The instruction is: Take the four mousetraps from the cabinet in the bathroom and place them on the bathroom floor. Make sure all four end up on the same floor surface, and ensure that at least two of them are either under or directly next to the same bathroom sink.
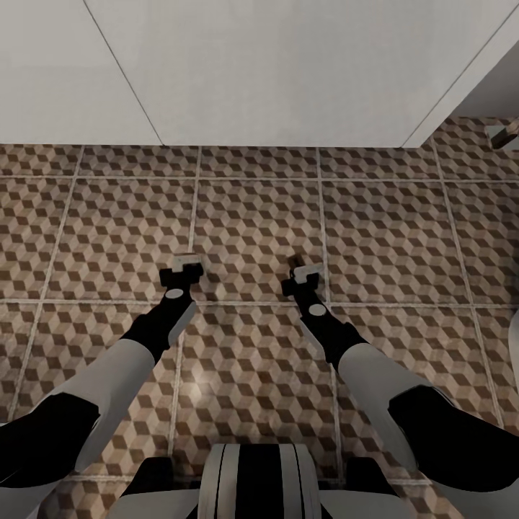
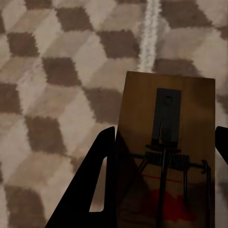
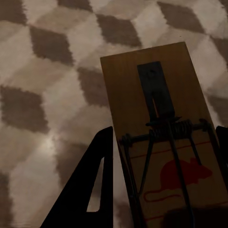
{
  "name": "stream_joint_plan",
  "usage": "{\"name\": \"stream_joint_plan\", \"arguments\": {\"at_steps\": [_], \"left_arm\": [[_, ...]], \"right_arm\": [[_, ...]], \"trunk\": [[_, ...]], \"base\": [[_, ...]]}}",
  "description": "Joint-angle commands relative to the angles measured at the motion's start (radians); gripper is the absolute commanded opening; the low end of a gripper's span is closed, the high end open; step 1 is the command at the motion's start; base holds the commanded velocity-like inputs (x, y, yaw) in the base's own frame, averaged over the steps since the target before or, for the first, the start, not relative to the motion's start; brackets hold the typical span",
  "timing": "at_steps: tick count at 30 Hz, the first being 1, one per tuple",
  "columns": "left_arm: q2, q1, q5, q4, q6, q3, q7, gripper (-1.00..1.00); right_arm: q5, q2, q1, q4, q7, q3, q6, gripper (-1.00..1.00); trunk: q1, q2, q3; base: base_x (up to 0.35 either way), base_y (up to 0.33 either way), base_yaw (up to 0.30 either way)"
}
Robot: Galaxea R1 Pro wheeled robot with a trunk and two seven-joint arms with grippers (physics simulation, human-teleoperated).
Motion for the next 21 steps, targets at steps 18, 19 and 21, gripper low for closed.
{"name": "stream_joint_plan", "arguments": {"at_steps": [18, 19, 21], "left_arm": [[-0.004, -0.019, 0.012, -0.075, 0.406, 0.010, -0.083, -1.00], [-0.004, -0.023, 0.012, -0.076, 0.420, 0.010, -0.083, -1.00], [-0.004, -0.043, 0.011, -0.077, 0.482, 0.011, -0.083, -1.00]], "right_arm": [[-0.002, -0.001, -0.019, -0.191, -0.002, 0.007, 0.445, -1.00], [-0.002, -0.001, -0.022, -0.191, -0.002, 0.007, 0.454, -1.00], [-0.002, -0.001, -0.041, -0.189, -0.002, 0.007, 0.482, -1.00]], "trunk": [[0.000, 0.000, 0.000], [0.000, 0.000, 0.000], [0.000, 0.000, 0.000]], "base": [[0.000, 0.000, 0.000], [0.000, 0.000, 0.000], [0.000, 0.000, 0.000]]}}
